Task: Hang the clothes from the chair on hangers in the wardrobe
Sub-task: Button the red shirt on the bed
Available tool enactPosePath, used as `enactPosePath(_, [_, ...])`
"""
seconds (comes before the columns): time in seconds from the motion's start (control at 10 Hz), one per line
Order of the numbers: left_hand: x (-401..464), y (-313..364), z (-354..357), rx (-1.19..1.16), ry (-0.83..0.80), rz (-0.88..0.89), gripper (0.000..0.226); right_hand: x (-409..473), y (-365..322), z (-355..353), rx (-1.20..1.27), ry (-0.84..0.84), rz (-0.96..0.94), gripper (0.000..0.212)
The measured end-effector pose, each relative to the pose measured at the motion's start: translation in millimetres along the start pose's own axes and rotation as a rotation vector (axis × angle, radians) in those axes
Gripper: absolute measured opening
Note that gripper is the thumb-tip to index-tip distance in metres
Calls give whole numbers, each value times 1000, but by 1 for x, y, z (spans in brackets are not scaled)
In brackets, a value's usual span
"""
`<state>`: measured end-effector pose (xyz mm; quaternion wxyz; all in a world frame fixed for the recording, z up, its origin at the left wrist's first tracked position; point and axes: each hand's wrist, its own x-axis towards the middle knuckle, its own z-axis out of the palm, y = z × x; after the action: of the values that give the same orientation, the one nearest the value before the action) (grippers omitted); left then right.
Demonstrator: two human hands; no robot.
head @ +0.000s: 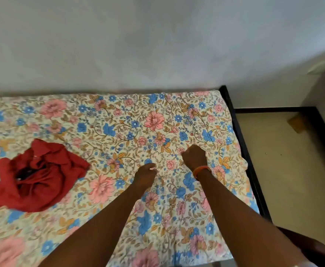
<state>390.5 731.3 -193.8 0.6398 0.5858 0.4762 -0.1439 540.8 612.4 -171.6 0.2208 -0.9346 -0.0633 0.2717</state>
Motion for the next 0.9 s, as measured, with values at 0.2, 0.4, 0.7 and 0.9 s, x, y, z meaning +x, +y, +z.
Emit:
enactPosePath(0.2, [154, -4, 51, 301, 3, 0, 76, 156, 58, 33, -95, 9, 4, 39])
enactPosePath(0.4, [249, -27, 84, 592, 2, -241, 106, 267, 109, 65, -349, 17, 19, 84])
enactPosePath(0.7, [275, -22, 76, 603, -157, -265, 131, 234, 143, 117, -412, 181, -96, 38])
enactPosePath(0.9, [305, -39, 73, 602, -210, -271, 122, 262, 115, 107, 57, 355, 87, 46])
